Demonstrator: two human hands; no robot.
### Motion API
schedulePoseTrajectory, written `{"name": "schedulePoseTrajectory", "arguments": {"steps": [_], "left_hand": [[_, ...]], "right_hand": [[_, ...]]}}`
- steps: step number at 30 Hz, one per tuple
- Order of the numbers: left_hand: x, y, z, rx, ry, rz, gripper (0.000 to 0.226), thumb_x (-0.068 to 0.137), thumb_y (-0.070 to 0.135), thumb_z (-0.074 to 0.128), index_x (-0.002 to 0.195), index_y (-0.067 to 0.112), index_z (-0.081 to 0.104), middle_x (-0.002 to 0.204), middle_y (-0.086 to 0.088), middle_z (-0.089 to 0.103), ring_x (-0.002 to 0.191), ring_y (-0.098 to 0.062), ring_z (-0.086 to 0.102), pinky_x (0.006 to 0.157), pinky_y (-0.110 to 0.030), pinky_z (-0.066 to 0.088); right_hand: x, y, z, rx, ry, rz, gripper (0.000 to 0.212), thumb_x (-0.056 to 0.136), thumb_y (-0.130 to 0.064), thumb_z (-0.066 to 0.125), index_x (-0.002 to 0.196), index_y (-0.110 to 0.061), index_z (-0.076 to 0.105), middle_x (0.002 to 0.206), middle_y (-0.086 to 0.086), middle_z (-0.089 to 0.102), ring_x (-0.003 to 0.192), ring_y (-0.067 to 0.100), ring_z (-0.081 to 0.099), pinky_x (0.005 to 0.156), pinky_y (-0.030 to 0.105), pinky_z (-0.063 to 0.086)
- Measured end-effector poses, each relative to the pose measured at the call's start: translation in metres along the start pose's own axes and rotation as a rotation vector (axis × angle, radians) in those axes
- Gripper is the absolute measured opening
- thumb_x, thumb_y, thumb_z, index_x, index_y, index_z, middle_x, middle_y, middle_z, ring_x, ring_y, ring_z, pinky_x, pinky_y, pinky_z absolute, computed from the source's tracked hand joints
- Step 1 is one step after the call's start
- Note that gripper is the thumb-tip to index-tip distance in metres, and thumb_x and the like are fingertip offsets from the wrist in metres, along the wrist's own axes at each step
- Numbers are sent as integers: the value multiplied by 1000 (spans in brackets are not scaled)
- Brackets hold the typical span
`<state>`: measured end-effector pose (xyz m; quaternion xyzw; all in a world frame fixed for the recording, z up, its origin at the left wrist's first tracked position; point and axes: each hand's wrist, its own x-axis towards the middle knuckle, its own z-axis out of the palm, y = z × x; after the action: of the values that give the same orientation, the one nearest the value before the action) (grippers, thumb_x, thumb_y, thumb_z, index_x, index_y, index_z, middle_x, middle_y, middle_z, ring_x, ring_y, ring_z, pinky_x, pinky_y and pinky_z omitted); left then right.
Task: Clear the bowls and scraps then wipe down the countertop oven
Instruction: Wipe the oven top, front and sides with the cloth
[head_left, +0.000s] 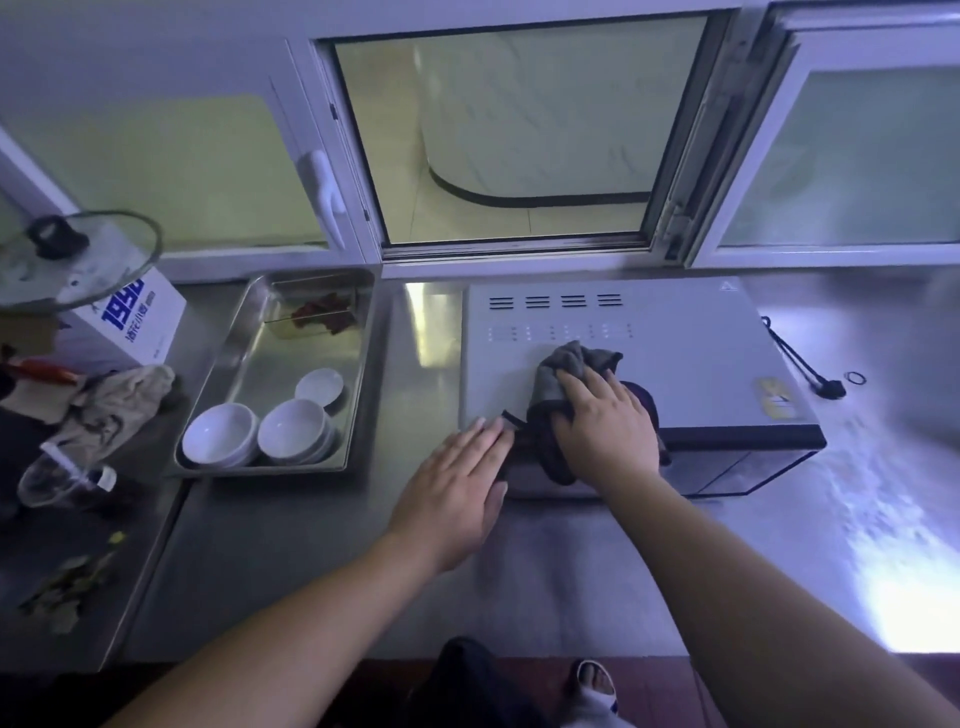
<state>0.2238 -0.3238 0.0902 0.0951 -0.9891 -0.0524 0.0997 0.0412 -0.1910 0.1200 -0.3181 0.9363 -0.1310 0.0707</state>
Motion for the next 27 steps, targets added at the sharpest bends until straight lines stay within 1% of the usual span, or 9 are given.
{"name": "schedulePoseTrajectory", "arguments": {"steps": [3,6,10,16,20,22,25,27], "left_hand": [[16,13,9,26,-34,17,58,104,40,33,156,15,38,166,-1,29,154,-19,25,125,-37,20],[31,25,17,58,-45,-1,59,104,39,32,158,15,33,167,-1,26,154,-19,23,125,-37,12],[44,36,25,98,-44,-13,61,105,40,32,160,16,27,168,0,21,156,-18,18,125,-39,12],[45,40,30,120,5,-32,61,106,41,33,160,15,27,168,0,21,156,-17,16,125,-43,21],[45,41,30,124,10,-34,60,106,42,31,160,15,28,168,1,22,156,-16,17,124,-44,24],[46,41,28,133,4,-31,60,107,42,31,160,16,26,168,1,21,156,-15,15,124,-44,23],[46,41,26,146,-18,-35,61,107,44,27,161,17,23,169,2,17,157,-15,11,125,-43,20],[47,42,25,151,-30,-43,61,107,44,25,162,17,22,169,2,16,157,-14,9,125,-42,17]], "right_hand": [[2,32,-12,8,8,51,69,87,-54,25,153,-37,40,163,-7,37,153,27,27,122,45,26],[4,67,-24,9,21,98,79,82,-58,14,153,-36,40,163,-6,38,153,28,27,122,46,26],[6,116,-38,-1,50,163,75,82,-57,18,150,-35,44,158,-3,46,149,29,33,119,47,31],[20,172,-58,-4,54,238,64,91,-54,29,151,-35,40,160,-1,41,149,29,33,118,48,34],[37,183,-60,17,75,295,59,96,-45,39,153,-31,38,163,1,35,149,31,30,117,49,34],[47,184,-62,40,80,349,57,98,-41,41,153,-28,37,163,5,34,147,34,31,115,49,35],[58,178,-65,54,91,417,56,96,-40,35,150,-25,38,159,12,37,140,40,37,110,52,38],[65,170,-64,36,95,422,56,94,-40,31,147,-23,40,160,12,36,143,40,34,112,53,36]]}}
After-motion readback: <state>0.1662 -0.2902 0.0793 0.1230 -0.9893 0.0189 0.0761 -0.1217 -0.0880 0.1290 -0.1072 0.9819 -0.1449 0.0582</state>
